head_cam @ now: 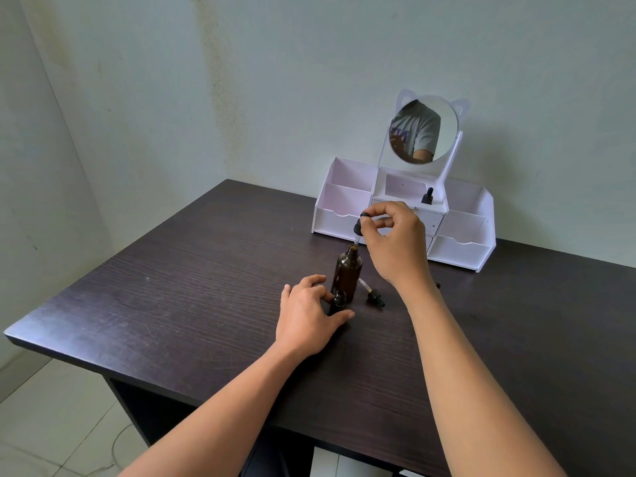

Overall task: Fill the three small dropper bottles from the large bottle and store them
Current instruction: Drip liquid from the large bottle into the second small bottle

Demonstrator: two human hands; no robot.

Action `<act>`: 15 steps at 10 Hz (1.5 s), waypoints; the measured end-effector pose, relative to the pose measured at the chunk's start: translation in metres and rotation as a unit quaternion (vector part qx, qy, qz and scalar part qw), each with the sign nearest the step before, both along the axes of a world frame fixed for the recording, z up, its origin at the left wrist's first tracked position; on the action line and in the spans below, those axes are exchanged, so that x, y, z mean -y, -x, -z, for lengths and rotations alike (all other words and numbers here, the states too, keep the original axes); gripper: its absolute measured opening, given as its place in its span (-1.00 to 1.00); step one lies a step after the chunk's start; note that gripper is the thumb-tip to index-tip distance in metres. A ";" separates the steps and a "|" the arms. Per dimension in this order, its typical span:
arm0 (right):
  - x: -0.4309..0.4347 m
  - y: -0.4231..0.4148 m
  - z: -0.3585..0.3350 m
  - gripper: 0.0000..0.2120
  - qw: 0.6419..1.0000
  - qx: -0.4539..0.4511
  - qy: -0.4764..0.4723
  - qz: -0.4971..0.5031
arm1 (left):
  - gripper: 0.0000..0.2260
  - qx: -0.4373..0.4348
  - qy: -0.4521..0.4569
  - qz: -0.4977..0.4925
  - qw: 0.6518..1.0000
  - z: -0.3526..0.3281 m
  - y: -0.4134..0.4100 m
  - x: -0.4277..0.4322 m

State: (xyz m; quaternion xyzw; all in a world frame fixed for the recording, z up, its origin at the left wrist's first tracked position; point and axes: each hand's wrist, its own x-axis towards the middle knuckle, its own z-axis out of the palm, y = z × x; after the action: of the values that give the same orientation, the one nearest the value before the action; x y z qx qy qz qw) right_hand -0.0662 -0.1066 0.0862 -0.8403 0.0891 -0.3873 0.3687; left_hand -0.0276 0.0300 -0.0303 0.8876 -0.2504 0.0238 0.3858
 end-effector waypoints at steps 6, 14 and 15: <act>0.003 -0.004 0.004 -0.93 0.999 -0.026 0.013 0.022 | -0.67 0.001 0.006 0.006 1.000 0.002 -0.001 -0.001; 0.009 -0.011 0.023 -0.91 0.997 -0.072 -0.018 0.003 | -0.67 0.006 0.006 -0.001 1.000 0.001 0.001 -0.001; 0.009 -0.012 0.024 -0.92 0.997 -0.077 -0.021 0.005 | -0.67 0.003 0.007 -0.001 1.000 0.001 0.000 -0.001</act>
State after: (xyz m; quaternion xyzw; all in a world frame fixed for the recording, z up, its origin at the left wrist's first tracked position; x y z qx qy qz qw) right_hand -0.0546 -0.1154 0.0624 -0.8593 0.1296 -0.3208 0.3767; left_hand -0.0280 0.0308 -0.0315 0.8851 -0.2508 0.0281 0.3911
